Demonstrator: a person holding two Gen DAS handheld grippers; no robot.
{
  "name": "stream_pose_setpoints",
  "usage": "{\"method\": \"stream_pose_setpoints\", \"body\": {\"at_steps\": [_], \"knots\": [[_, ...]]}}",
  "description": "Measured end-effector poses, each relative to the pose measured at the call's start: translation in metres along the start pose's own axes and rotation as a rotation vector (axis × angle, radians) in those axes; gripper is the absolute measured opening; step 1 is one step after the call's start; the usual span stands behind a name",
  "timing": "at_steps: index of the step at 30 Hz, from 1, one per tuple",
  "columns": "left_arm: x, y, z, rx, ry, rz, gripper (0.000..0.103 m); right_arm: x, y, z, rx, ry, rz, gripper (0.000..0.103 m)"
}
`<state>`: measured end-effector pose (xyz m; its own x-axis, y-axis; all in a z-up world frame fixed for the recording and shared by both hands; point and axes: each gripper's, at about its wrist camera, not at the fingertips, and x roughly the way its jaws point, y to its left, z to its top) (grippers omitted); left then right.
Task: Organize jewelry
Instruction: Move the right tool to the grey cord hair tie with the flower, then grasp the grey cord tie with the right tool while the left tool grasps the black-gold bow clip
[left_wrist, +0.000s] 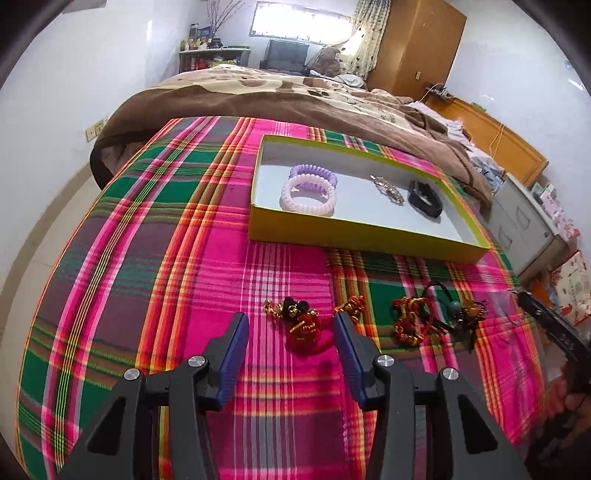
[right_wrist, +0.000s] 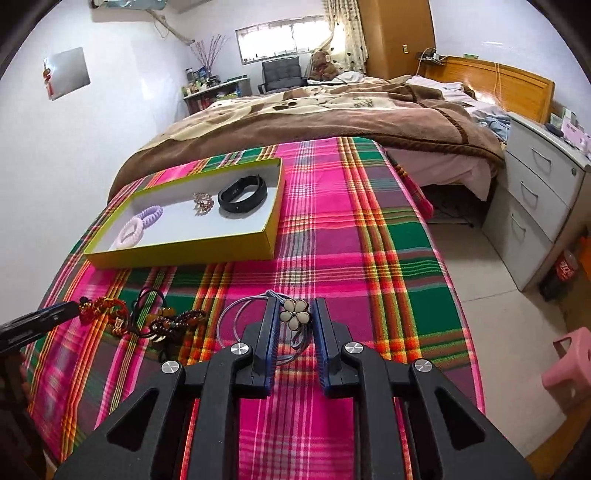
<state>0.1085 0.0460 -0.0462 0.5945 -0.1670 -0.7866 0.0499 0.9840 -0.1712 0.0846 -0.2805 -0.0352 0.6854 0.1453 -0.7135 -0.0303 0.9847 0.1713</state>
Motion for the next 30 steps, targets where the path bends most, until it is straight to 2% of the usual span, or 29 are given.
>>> {"method": "stream_pose_setpoints", "body": {"at_steps": [6, 11, 14, 16, 20, 21, 22, 30], "knots": [[0.013, -0.002, 0.005, 0.009, 0.023, 0.052, 0.047, -0.003, 0.002, 0.0, -0.003, -0.007, 0.008, 0.018], [0.015, -0.002, 0.006, 0.014, 0.023, 0.051, 0.046, -0.002, 0.005, -0.002, -0.01, -0.006, 0.016, 0.018], [0.015, -0.003, 0.006, 0.018, 0.024, 0.039, 0.037, -0.002, 0.006, -0.002, -0.012, -0.003, 0.02, 0.018], [0.015, -0.005, 0.006, 0.023, 0.022, 0.027, 0.026, -0.002, 0.007, -0.002, -0.013, -0.002, 0.021, 0.018], [0.015, -0.009, 0.006, 0.036, 0.021, 0.028, 0.025, -0.002, 0.007, -0.003, -0.014, -0.001, 0.02, 0.018], [0.014, -0.009, 0.006, 0.033, 0.019, 0.025, 0.019, -0.002, 0.007, -0.003, -0.015, 0.0, 0.019, 0.018], [0.013, -0.008, 0.006, 0.03, 0.011, 0.015, 0.018, -0.002, 0.007, -0.003, -0.014, 0.001, 0.019, 0.018], [0.007, -0.006, 0.006, 0.037, -0.007, 0.017, 0.017, -0.003, 0.01, -0.005, -0.018, 0.0, 0.021, 0.018]]}}
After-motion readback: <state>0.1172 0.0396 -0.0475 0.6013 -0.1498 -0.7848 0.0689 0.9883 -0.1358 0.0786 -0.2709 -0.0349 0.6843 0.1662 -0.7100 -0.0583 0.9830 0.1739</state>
